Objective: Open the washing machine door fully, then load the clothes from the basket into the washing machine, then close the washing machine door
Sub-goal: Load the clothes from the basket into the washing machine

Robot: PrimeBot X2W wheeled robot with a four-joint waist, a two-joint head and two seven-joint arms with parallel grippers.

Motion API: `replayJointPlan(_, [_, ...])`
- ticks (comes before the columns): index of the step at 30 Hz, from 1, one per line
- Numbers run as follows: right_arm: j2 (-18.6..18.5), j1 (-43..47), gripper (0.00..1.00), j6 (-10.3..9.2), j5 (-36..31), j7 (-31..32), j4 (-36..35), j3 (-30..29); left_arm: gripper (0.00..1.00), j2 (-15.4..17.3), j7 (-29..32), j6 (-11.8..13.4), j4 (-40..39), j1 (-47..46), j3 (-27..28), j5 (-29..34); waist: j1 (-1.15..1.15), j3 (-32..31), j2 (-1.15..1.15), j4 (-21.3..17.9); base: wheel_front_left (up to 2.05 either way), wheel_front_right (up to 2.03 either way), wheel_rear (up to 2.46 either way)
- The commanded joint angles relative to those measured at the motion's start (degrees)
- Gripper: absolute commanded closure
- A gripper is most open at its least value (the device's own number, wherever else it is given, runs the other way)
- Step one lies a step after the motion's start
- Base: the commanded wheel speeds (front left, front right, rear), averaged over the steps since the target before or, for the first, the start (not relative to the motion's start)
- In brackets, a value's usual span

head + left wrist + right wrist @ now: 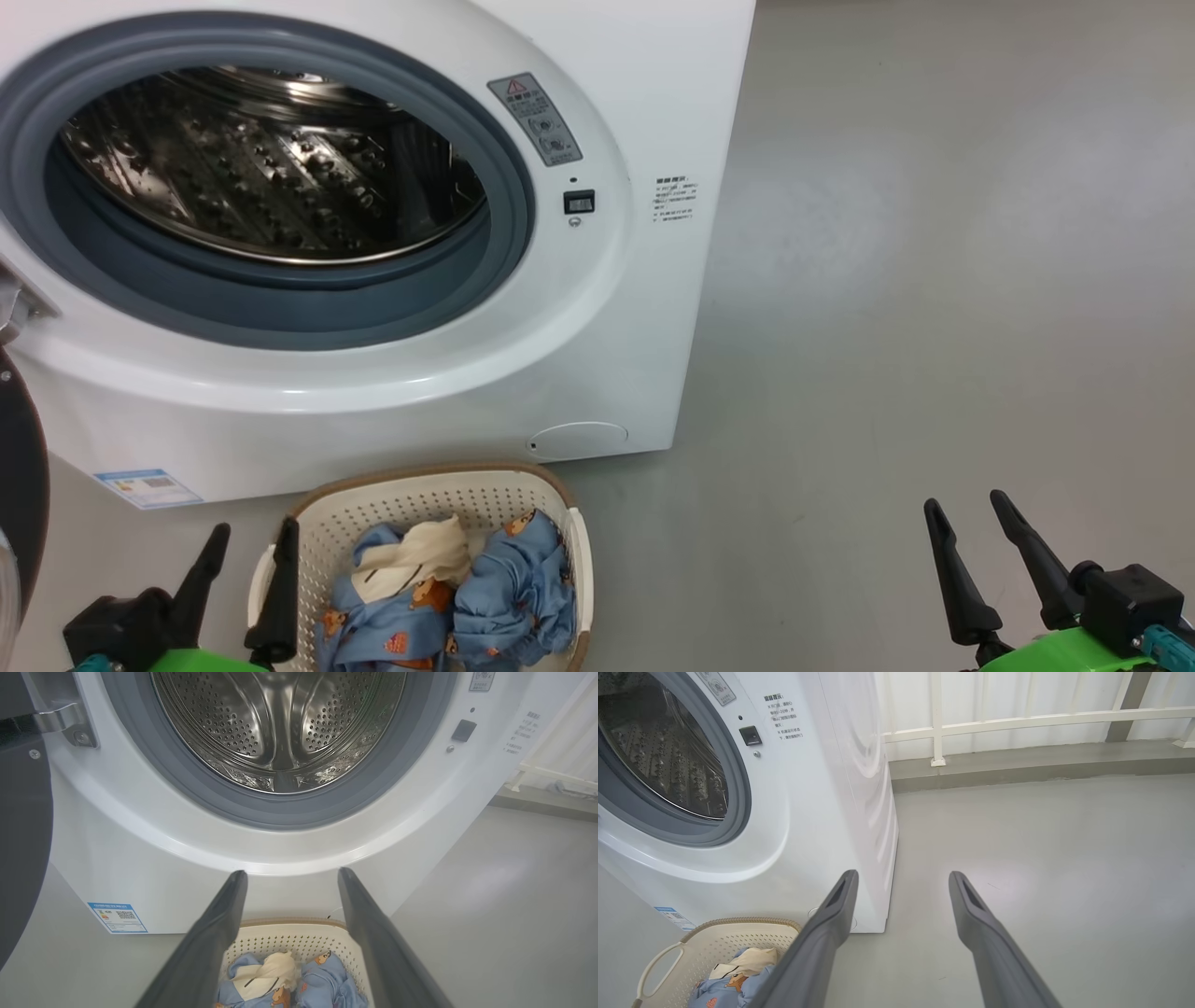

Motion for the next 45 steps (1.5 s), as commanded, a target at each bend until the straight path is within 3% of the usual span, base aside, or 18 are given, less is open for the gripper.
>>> replayJointPlan(1, [-0.5,-1.6,0.0,0.1,-0.5,-0.7,-1.5,1.3,0.0,1.1,-0.3,-0.1,-0.7,-2.4,1.8,0.1,0.0,0.2,0.0,0.0,0.0,0.0,0.0])
replayJointPlan(13, [1.2,-5.5,0.0,0.1,-1.2,-0.7,-2.6,3.1,0.0,0.3,-0.3,-0.1,10.9,-6.6,-2.0,-2.1,0.0,7.6,0.0,-1.6,0.0,0.0,0.0])
replayJointPlan(30, [4.4,-15.8,0.0,0.1,-2.1,-0.7,-4.1,6.0,0.0,4.4,-0.2,-0.1,38.2,-29.8,-18.7,-10.4,0.0,24.9,0.0,-5.8,0.0,0.0,0.0])
replayJointPlan(45, [5.3,-21.4,0.0,0.1,-2.7,-0.7,-5.6,7.1,0.0,8.2,3.6,-0.1,47.2,-41.9,-29.3,-18.3,0.0,34.2,0.0,-7.0,0.0,0.0,0.0])
